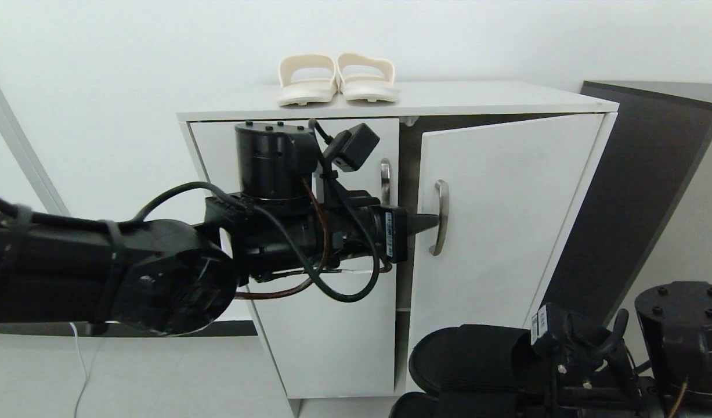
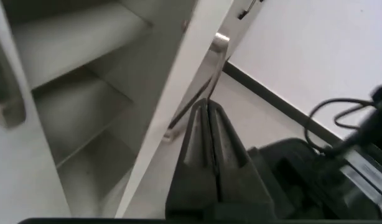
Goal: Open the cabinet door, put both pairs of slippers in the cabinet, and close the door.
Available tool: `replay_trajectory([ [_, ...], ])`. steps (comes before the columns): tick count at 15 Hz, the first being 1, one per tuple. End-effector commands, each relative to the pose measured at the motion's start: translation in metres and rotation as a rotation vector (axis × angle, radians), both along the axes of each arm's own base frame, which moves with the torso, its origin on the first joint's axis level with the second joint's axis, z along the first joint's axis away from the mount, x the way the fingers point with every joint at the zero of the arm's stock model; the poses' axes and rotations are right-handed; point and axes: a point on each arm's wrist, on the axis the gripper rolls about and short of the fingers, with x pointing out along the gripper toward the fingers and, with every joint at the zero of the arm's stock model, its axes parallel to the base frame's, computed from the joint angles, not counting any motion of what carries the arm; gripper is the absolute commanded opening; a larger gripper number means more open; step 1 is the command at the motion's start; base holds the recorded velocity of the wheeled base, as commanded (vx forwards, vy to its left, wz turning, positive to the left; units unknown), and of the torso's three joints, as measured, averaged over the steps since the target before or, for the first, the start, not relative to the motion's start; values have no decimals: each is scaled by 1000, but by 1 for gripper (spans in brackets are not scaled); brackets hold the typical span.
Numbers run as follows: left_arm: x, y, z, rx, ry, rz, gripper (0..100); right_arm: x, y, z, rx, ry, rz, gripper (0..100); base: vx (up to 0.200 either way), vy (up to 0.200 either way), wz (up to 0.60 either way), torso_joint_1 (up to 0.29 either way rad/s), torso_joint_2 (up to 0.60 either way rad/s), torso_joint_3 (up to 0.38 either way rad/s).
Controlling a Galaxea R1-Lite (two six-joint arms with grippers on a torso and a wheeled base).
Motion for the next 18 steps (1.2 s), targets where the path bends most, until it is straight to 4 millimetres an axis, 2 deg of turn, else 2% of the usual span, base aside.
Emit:
replay_trajectory([
  [1, -31, 19, 15, -22, -28, -14, 0, -1, 0, 0, 4, -2, 5, 0, 0, 0, 0, 0, 0, 0],
  [4, -40, 30, 12, -15, -13, -5, 0, -5, 1, -1, 3, 3, 29, 0, 0, 0, 0, 0, 0, 0],
  [7, -15, 28, 0, 0, 23, 37, 0, -13, 3, -4, -7, 10, 62, 0, 0, 0, 0, 0, 0, 0],
  [10, 16, 7, -8, -37, 34, 46, 0, -19, 5, -7, -14, 17, 90, 0, 0, 0, 0, 0, 0, 0],
  [11, 16, 7, -8, -37, 34, 46, 0, -19, 5, -7, -14, 17, 90, 0, 0, 0, 0, 0, 0, 0],
  [12, 27, -10, -15, -44, 32, 26, 0, -20, 5, -9, -21, 22, 98, 0, 0, 0, 0, 0, 0, 0],
  [15, 35, -28, -26, -34, 42, 3, 0, -22, 4, -11, -41, -5, 122, 0, 0, 0, 0, 0, 0, 0],
  [18, 34, -46, -33, -28, 54, -28, 0, -29, 2, -15, -56, -13, 153, 0, -200, 0, 0, 4, 2, 1],
])
